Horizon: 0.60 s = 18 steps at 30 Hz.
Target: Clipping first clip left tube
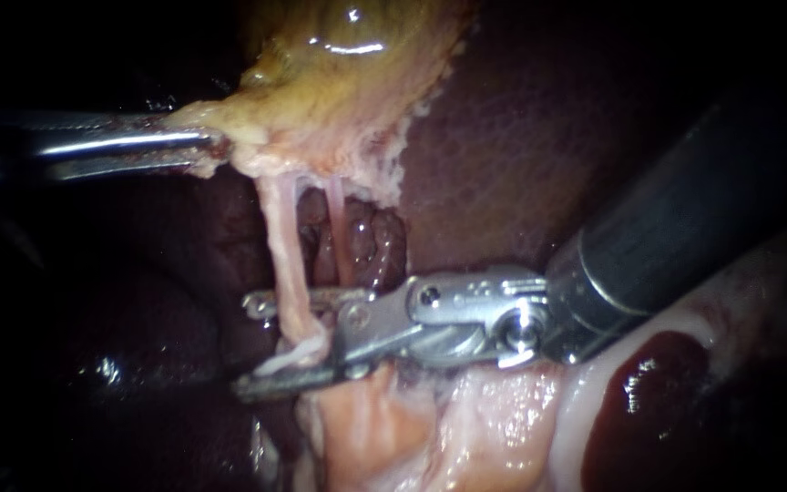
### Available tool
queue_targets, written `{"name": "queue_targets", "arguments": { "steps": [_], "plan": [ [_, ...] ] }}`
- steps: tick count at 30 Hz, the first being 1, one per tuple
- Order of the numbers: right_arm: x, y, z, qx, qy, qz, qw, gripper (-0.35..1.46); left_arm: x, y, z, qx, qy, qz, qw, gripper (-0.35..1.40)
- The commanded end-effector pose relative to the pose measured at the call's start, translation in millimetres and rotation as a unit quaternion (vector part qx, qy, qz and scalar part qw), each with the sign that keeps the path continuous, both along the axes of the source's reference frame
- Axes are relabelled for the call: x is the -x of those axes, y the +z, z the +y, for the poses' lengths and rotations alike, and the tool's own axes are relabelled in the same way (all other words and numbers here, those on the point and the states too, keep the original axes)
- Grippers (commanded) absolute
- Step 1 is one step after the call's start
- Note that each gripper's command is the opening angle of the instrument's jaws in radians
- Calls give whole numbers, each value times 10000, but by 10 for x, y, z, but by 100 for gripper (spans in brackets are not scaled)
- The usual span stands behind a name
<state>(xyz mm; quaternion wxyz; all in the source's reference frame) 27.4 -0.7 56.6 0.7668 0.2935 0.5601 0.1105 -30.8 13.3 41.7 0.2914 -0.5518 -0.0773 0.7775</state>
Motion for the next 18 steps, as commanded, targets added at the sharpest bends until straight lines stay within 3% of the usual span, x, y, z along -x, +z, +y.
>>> {"name": "queue_targets", "arguments": {
  "steps": [1,9,18],
  "plan": [
    [2,-5,-2,-45,-16,38,10000,50,-1,0,0,0,3,-4,10000,-35],
    [0,-34,-19,-157,-132,139,9997,46,-2,0,0,0,7,-7,10000,-35],
    [-2,-36,-20,-363,-61,45,9993,29,-2,0,0,0,7,-7,10000,-35]
  ]
}}
